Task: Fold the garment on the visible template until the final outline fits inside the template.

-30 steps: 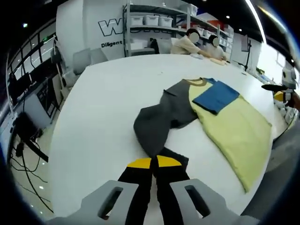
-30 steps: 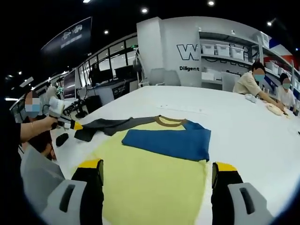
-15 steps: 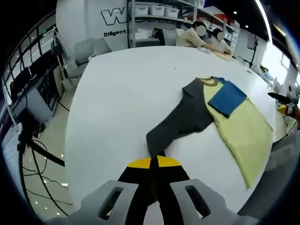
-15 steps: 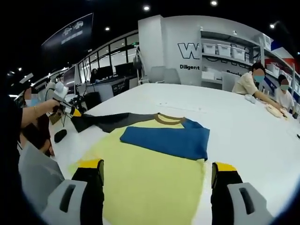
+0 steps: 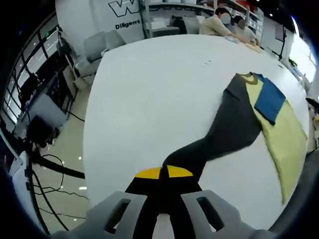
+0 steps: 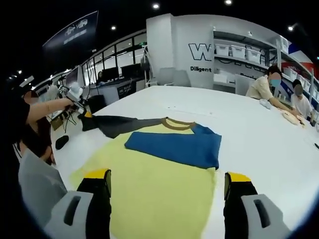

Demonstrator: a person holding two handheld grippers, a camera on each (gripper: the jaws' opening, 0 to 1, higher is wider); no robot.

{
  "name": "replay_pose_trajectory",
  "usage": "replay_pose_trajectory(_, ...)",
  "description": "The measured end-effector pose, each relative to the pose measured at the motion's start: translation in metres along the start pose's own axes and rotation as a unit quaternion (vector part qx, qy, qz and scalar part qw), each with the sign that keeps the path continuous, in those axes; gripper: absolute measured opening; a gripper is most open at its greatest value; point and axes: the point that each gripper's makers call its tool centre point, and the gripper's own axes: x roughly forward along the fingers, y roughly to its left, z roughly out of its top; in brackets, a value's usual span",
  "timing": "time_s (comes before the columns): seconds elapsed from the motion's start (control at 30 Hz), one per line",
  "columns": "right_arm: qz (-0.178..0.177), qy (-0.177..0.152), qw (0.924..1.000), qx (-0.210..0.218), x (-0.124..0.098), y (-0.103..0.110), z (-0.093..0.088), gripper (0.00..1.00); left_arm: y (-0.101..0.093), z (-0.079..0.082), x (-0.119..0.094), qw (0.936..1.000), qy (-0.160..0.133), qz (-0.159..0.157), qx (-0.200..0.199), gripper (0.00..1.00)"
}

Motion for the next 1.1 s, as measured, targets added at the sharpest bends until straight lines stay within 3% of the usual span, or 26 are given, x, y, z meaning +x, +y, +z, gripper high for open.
replay_pose_trajectory(0.2, -0.003, 0.002, 1.0000, -0.004, 0.004, -0.003, 0.002, 0.93, 0.017, -0.004, 0.018, 0.9995, 0.013, 0.026, -0.016, 0.02)
replay_pose_trajectory(0.3, -0.006, 0.004, 1.0000, -0.005, 0.006, -0.005, 0.002, 0.93, 0.027, -0.008, 0.023, 0.9986, 0.025, 0.046, -0.002, 0.02)
replay_pose_trajectory(0.47, -0.004, 0.005, 1.0000, -0.005, 0.008, -0.003, 0.001, 0.93, 0.045, -0.009, 0.022, 0.9970, 0.008, 0.076, -0.010, 0.03)
replay_pose_trajectory(0.5, -0.003, 0.004, 1.0000, -0.004, 0.008, -0.003, 0.002, 0.94, 0.051, -0.009, 0.022, 0.9963, 0.004, 0.085, -0.012, 0.06)
replay_pose_trajectory(0.6, -0.001, 0.003, 1.0000, -0.004, 0.009, -0.001, 0.003, 0.96, 0.056, -0.010, 0.019, 0.9950, -0.003, 0.097, -0.024, 0.28)
replay_pose_trajectory(0.67, 0.005, -0.002, 1.0000, -0.005, 0.008, 0.002, 0.005, 0.98, 0.054, -0.008, 0.015, 0.9943, -0.026, 0.094, -0.044, 0.40)
replay_pose_trajectory(0.73, 0.012, -0.005, 0.9999, 0.001, 0.008, 0.005, 0.007, 0.99, 0.043, -0.006, 0.013, 0.9964, -0.041, 0.065, -0.034, 0.51)
replay_pose_trajectory(0.93, 0.020, -0.004, 0.9998, 0.002, 0.008, 0.010, 0.007, 0.99, 0.034, -0.003, 0.005, 0.9946, -0.064, 0.059, -0.056, 0.90)
replay_pose_trajectory(1.1, 0.026, -0.005, 0.9997, -0.003, 0.007, 0.014, 0.007, 0.99, 0.030, -0.004, -0.001, 0.9942, -0.071, 0.054, -0.061, 0.97)
